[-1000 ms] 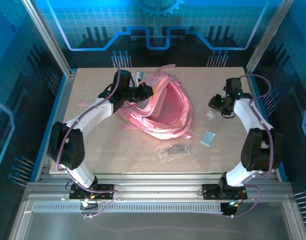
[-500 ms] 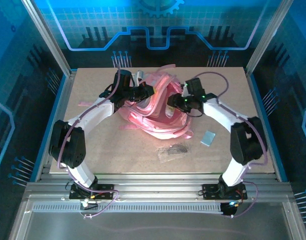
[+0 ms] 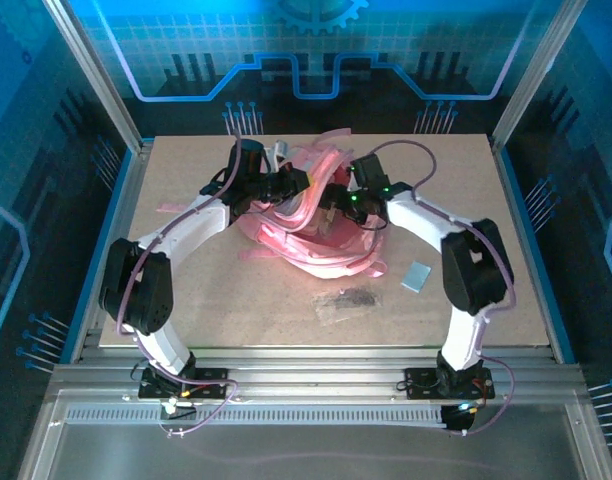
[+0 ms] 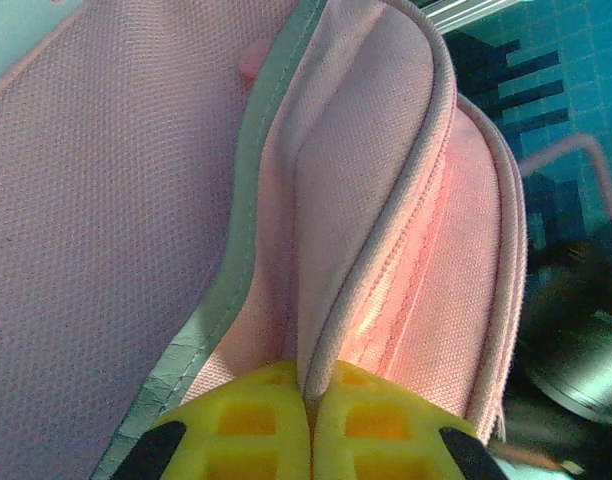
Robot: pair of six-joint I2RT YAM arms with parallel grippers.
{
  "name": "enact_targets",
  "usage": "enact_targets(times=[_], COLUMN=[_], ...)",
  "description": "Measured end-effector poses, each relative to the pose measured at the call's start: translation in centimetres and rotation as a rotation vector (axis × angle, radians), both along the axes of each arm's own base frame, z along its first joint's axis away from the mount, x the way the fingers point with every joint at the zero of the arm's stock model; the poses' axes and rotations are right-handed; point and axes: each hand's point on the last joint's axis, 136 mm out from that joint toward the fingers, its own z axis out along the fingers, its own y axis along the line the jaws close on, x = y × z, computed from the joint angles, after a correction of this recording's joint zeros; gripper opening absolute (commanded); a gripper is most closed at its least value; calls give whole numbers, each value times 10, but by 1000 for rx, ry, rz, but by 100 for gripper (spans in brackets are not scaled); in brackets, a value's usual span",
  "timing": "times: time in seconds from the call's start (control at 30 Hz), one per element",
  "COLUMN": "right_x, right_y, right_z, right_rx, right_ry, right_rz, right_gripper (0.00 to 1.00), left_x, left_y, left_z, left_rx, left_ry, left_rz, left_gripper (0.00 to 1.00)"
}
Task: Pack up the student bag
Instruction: Close the student bag at the top-center of the table.
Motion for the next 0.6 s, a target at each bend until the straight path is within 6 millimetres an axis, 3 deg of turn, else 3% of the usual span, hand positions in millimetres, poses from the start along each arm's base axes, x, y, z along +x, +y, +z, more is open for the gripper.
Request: enact_targets(times=[0.13, 0.23, 0.33, 0.4, 0.6], right_x=[-31, -57, -82, -96, -131], right_y=[-32, -53, -64, -64, -30], right_z=[44, 63, 64, 60, 42], right_rx=[-63, -104, -139, -153, -173], right_ry=[-91, -141, -152, -152, -137], right_rz=[-43, -65, -66, -52, 38], right_gripper=[87, 86, 85, 83, 76], left_x=[7, 11, 13, 15, 16], left_y=[-4, -10, -17, -21, -5], left_z=[-4, -11, -17, -20, -34], left_rx=[-23, -28, -26, -32, -18], left_ry=[4, 4, 5, 6, -3], left_rz=[8, 8, 13, 17, 105], left_gripper=[0, 1, 35, 49, 64])
